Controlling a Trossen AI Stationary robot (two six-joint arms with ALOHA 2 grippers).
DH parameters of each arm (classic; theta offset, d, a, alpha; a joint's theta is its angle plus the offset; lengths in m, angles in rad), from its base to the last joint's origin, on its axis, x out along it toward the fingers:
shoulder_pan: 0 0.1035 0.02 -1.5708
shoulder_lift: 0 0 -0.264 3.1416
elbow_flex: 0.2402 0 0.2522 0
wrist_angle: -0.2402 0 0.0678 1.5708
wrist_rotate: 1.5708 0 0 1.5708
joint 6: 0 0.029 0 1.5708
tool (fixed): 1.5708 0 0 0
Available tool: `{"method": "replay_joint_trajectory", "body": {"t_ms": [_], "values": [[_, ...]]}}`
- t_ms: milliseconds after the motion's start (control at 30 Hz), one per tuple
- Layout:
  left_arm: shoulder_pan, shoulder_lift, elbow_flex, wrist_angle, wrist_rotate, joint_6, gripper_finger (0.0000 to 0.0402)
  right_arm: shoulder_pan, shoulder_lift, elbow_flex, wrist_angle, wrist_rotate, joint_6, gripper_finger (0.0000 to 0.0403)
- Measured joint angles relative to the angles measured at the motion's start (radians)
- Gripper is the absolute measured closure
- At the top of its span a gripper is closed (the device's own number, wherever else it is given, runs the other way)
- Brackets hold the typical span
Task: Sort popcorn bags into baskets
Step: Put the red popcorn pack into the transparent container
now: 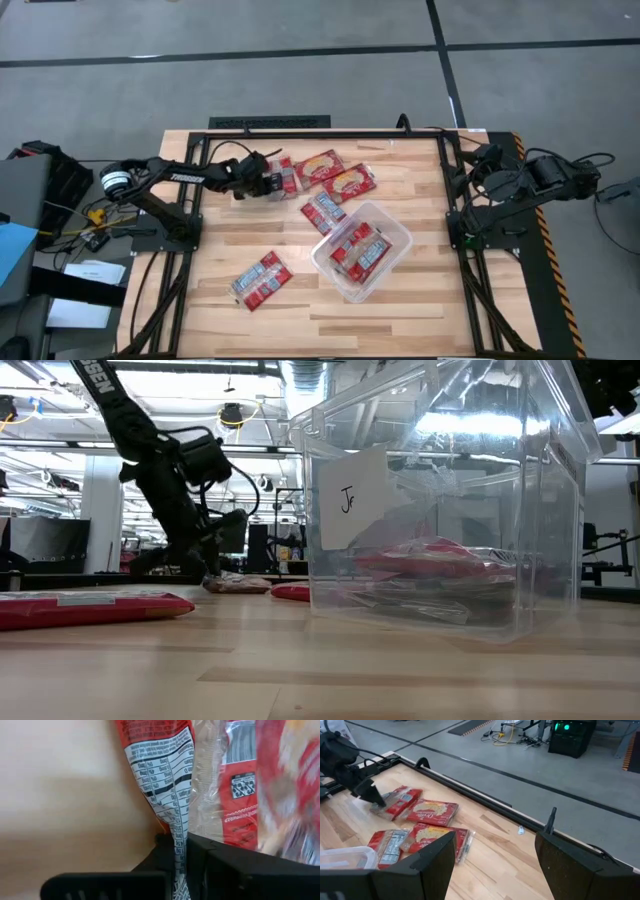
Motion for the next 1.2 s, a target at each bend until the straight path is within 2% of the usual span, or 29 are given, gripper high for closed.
{"method": "replay_joint_trajectory", "body": {"t_ms": [133, 433, 667, 967, 1200], "values": [[-0.023, -0.069, 0.04, -0.034, 0.03, 0.005, 0.0401, 0.0, 0.0, 0.0, 0.0, 0.0, 0.001, 0.0107], [-0.11, -0.28, 0.162, -0.118, -0.011, -0.011, 0.0401, 0.0, 0.0, 0.0, 0.0, 0.002, 0.002, 0.0107], [-0.272, -0.304, 0.312, -0.123, -0.017, -0.027, 0.0401, 0.0, 0.0, 0.0, -0.001, 0.005, 0.002, 0.0107], [-0.513, -0.182, 0.585, -0.122, -0.181, 0.04, 0.0401, 0.0, 0.0, 0.0, -0.011, 0.006, 0.001, 0.0107], [-0.589, 0.021, 0.778, -0.173, -0.178, 0.097, 0.0401, 0.0, 0.0, 0.0, -0.015, 0.0, 0.002, 0.0107]]}}
